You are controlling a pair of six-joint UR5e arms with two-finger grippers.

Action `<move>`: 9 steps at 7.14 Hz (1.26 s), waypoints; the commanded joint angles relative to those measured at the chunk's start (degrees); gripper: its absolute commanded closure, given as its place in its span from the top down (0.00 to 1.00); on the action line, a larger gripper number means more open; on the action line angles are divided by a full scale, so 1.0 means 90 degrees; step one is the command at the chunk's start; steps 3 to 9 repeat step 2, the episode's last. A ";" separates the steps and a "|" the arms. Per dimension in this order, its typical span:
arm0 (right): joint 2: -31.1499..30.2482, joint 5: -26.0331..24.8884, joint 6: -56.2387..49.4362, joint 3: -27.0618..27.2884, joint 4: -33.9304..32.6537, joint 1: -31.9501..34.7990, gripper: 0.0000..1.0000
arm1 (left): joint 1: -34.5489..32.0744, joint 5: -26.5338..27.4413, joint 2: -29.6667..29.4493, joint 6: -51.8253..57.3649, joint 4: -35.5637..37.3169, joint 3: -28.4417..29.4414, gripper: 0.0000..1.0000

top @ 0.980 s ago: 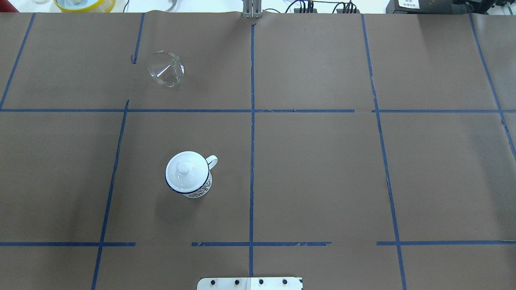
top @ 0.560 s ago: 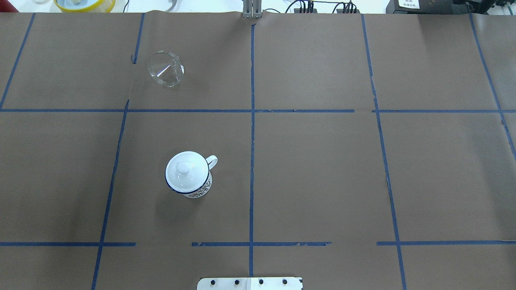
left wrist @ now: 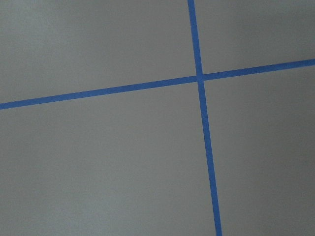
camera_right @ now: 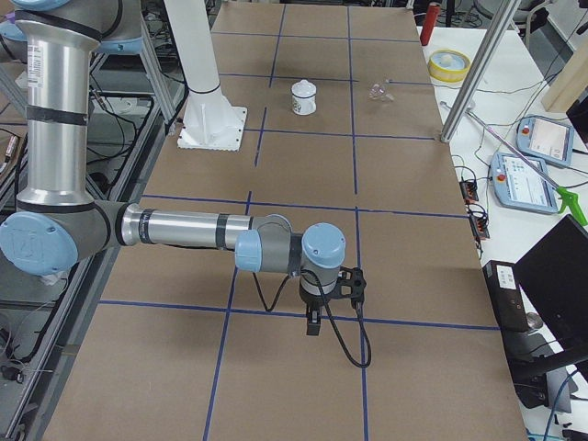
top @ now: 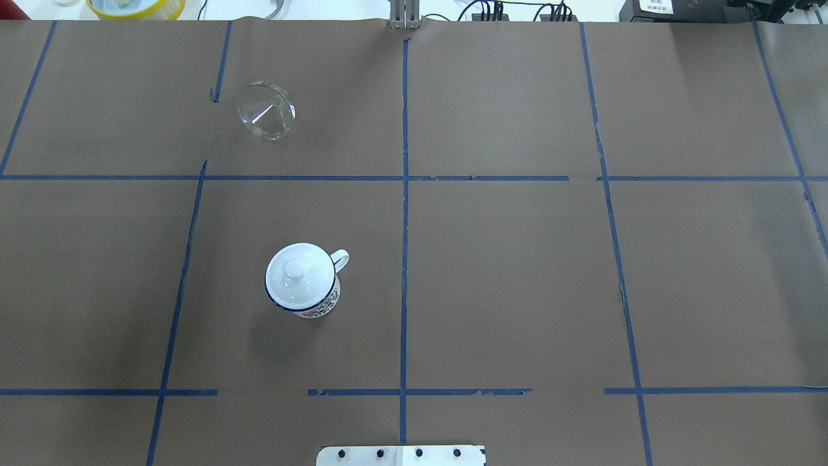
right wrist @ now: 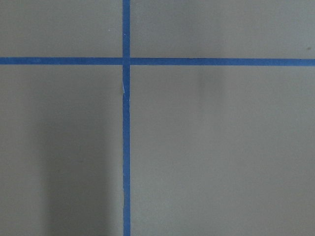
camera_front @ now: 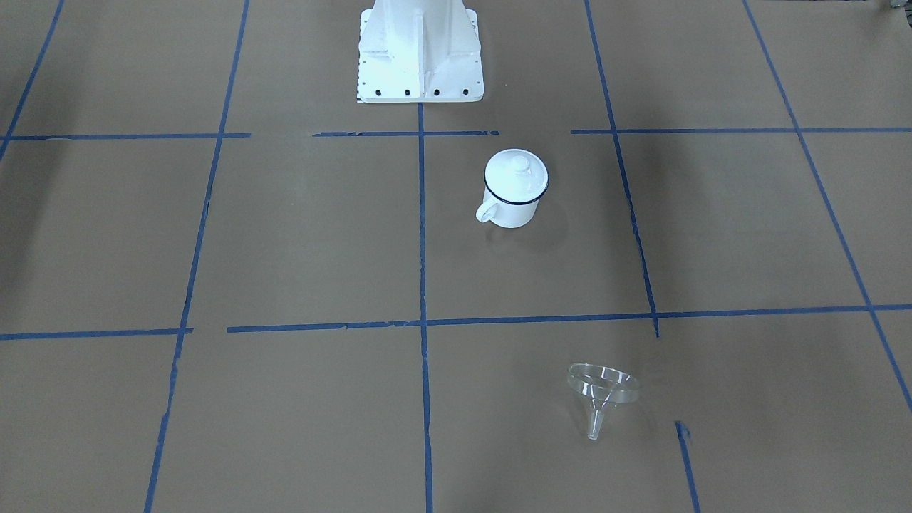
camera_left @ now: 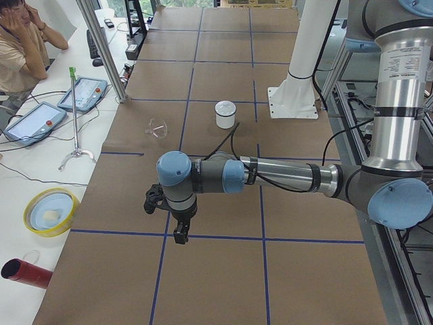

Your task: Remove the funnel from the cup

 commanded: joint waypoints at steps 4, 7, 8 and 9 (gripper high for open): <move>0.0000 0.0000 0.0000 0.0000 0.0000 0.0000 1.00 | -0.0001 -0.0002 -0.0003 0.0000 0.0003 -0.0054 1.00; 0.0000 0.0000 0.0000 0.0000 0.0000 0.0000 1.00 | -0.0001 -0.0002 -0.0003 0.0000 0.0003 -0.0054 1.00; 0.0000 0.0000 0.0000 0.0000 0.0000 0.0000 1.00 | -0.0001 -0.0002 -0.0003 0.0000 0.0003 -0.0054 1.00; 0.0000 0.0000 0.0000 0.0000 0.0000 0.0000 1.00 | -0.0001 -0.0002 -0.0003 0.0000 0.0003 -0.0054 1.00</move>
